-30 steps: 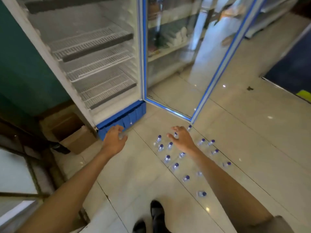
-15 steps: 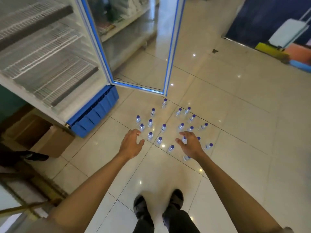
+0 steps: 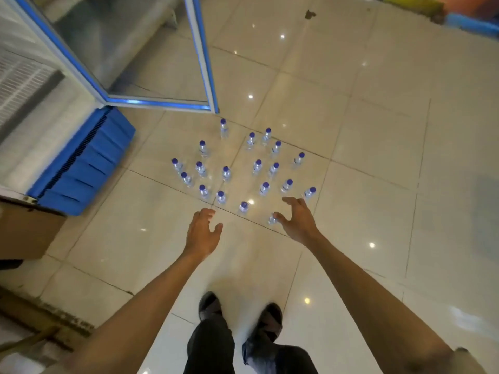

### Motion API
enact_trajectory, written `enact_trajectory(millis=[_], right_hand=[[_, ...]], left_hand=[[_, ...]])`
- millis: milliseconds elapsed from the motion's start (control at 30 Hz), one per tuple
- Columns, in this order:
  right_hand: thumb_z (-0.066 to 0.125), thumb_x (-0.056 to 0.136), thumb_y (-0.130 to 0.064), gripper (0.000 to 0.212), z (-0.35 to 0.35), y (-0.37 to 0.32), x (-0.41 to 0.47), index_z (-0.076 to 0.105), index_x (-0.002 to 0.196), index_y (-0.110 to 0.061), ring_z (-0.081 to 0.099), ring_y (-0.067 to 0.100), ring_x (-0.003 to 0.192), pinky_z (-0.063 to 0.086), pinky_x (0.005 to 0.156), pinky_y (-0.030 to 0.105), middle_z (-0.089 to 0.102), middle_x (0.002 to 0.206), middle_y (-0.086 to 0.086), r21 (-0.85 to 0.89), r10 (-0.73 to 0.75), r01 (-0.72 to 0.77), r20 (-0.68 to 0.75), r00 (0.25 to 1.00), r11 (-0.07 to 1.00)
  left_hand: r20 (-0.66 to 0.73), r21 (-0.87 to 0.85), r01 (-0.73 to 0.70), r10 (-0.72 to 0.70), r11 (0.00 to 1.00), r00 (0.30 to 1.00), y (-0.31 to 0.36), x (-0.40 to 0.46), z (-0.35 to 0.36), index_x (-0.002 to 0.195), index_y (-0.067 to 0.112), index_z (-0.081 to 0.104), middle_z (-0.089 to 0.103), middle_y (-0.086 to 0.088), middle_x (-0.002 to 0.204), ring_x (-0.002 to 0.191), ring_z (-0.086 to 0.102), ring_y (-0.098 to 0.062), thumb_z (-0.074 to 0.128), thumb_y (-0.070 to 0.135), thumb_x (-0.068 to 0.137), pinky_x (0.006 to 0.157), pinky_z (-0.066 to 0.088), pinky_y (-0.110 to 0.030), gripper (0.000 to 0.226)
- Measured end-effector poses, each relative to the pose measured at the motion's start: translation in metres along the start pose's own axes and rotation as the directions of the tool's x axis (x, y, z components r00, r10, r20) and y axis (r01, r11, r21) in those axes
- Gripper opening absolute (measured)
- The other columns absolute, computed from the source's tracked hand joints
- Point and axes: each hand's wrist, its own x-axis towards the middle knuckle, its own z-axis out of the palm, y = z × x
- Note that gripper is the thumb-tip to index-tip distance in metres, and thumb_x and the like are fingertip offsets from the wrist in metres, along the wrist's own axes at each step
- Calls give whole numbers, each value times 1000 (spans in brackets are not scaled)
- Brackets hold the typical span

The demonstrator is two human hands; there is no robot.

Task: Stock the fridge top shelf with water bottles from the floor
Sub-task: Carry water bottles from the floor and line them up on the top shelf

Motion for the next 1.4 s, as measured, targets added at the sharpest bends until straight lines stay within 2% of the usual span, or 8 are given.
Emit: enact_trajectory(millis=[267, 467, 700, 800, 900, 1000, 1100, 1400], right_hand=[[72, 86, -42, 71, 110, 130, 89, 39, 145, -19, 51, 21, 124, 45, 96, 30, 43, 141, 4, 86, 44, -35, -100, 994, 996], [81, 77, -44, 93, 227, 234, 193, 31, 149, -17, 50, 23, 127, 48, 102, 36, 39, 145, 4, 203, 125, -81, -216, 968, 976], [89, 63, -50, 114, 336, 316, 290, 23, 152, -22, 46, 22, 131, 45, 105, 40, 34, 150, 0, 458, 278, -107, -323, 905, 882], [92, 59, -47, 116, 368, 340, 321, 27, 151, -22, 48, 19, 129, 43, 103, 31, 39, 147, -2, 532, 288, -81, -318, 903, 843], [95, 58, -39, 106, 389, 355, 339, 37, 145, -22, 54, 16, 121, 47, 100, 27, 51, 139, -6, 584, 263, -12, -347, 900, 812], [93, 61, -33, 74, 403, 369, 348, 54, 124, -29, 63, 12, 103, 55, 90, 31, 64, 115, -11, 586, 249, 33, -394, 885, 810], [88, 69, -34, 54, 405, 376, 350, 57, 114, -34, 64, 7, 95, 56, 84, 30, 66, 105, -15, 550, 216, 53, -413, 885, 834], [83, 77, -27, 42, 393, 370, 348, 58, 110, -23, 65, 12, 88, 57, 81, 33, 67, 98, -7, 479, 156, 65, -407, 900, 875]], left_hand=[[-57, -82, 8, -13, 997, 998, -69, 104, 137, 127, 15, 49, 50, -4, 127, 115, 53, -18, 72, 19, 86, 98, 47, -35, 47], [-79, -119, -68, 59, 990, 995, -163, 214, 249, 132, 19, 42, 46, -1, 133, 115, 48, -14, 83, 25, 75, 98, 49, -41, 70], [-165, -211, -78, 43, 974, 985, -258, 310, 365, 144, 16, 29, 36, -4, 143, 122, 47, -22, 91, 25, 61, 99, 48, -44, 104], [-197, -280, -106, 51, 954, 979, -278, 344, 396, 146, 18, 25, 36, -3, 148, 130, 42, -22, 93, 21, 58, 107, 41, -43, 111], [-198, -323, -117, 53, 939, 979, -289, 370, 416, 142, 18, 31, 47, -3, 140, 122, 49, -22, 94, 18, 57, 102, 43, -36, 106], [-212, -317, -142, 76, 938, 974, -298, 382, 428, 126, 21, 43, 58, 1, 117, 104, 56, -21, 91, 15, 61, 86, 44, -28, 81], [-253, -252, -170, 104, 953, 962, -304, 388, 426, 117, 18, 48, 61, 0, 104, 94, 60, -23, 85, 14, 70, 78, 44, -29, 60], [-173, -216, -221, 186, 951, 967, -287, 369, 420, 121, 16, 49, 61, 2, 105, 94, 58, -16, 83, 12, 73, 81, 46, -25, 59]])
